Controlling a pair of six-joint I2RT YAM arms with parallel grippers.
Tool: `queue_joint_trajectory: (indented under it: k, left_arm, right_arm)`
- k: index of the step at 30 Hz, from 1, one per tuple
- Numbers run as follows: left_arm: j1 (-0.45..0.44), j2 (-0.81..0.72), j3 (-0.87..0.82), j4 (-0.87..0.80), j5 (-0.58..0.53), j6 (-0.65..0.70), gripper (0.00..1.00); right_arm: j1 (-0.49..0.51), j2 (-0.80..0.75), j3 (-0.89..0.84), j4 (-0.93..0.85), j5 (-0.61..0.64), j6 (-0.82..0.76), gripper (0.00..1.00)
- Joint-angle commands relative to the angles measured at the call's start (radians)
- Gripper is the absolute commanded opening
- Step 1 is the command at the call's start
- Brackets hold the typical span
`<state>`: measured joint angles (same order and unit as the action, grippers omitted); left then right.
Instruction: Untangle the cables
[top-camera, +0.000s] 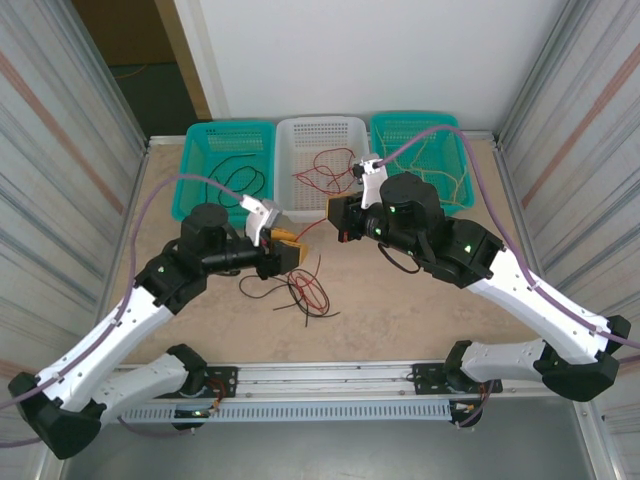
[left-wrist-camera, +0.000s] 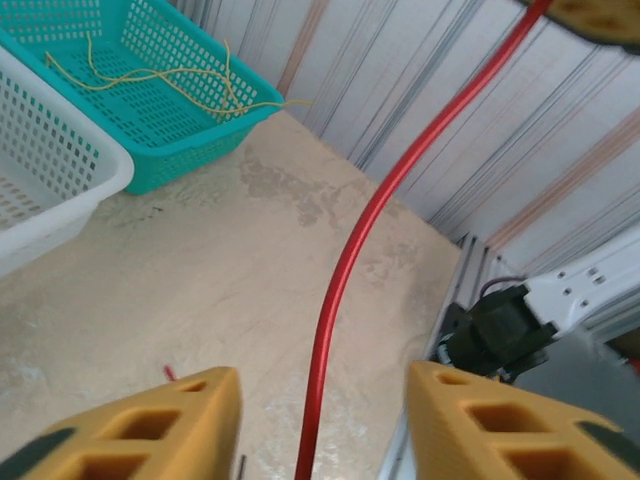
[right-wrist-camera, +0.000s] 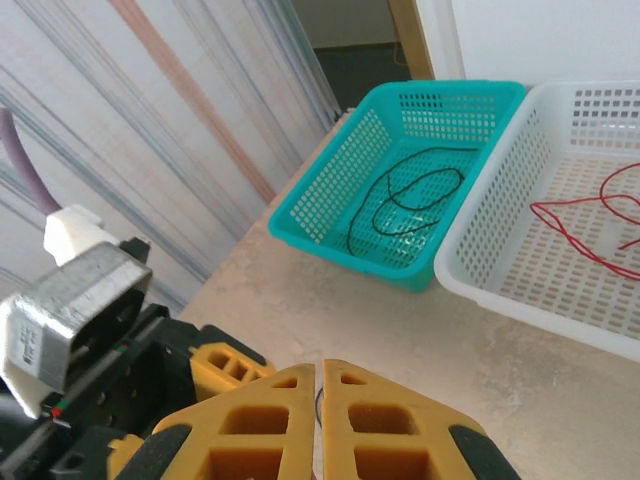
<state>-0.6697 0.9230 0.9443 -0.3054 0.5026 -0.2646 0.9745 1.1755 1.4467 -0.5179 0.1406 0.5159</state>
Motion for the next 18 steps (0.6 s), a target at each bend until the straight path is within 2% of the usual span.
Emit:
queue_joint_trajectory:
  k: [1, 3, 5, 6, 8, 9, 12, 13, 15, 18]
  left_arm:
    - [-0.011, 0.002, 0.005, -0.009, -0.027, 0.025, 0.35]
    - [-0.013, 0.004, 0.001, -0.002, -0.03, 0.027, 0.22]
    - [-0.014, 0.004, -0.004, 0.004, -0.037, 0.03, 0.03]
    - [-0.016, 0.004, -0.004, 0.005, -0.045, 0.031, 0.0]
    - [-0.016, 0.001, -0.007, 0.013, -0.042, 0.031, 0.0]
    - [-0.017, -0.003, -0.009, 0.023, -0.032, 0.03, 0.0]
    - [-0.017, -0.034, -0.032, 0.086, -0.022, -0.002, 0.0]
    - [-0.017, -0.05, -0.045, 0.117, -0.019, -0.017, 0.0]
    - [-0.016, -0.077, -0.068, 0.181, -0.008, -0.048, 0.0]
    - [-0.016, -0.094, -0.079, 0.24, 0.035, -0.083, 0.0]
  right_arm:
    - [-0.007, -0.025, 0.027, 0.035, -0.028, 0.028, 0.0]
    - [-0.007, -0.025, 0.026, 0.035, -0.033, 0.036, 0.0]
    - [-0.008, -0.027, 0.024, 0.038, -0.035, 0.041, 0.0]
    - [-0.008, -0.029, 0.02, 0.039, -0.032, 0.042, 0.0]
    - [-0.012, -0.036, 0.01, 0.041, -0.02, 0.048, 0.04]
    - [-0.018, -0.042, 0.0, 0.042, -0.013, 0.056, 0.12]
    - [-0.067, -0.074, -0.066, 0.042, 0.017, 0.112, 0.46]
    - [-0.104, -0.087, -0.104, 0.041, 0.014, 0.156, 0.53]
    - [-0.201, -0.107, -0.193, 0.043, -0.05, 0.255, 0.61]
    - [-0.301, -0.106, -0.349, 0.092, -0.178, 0.372, 0.63]
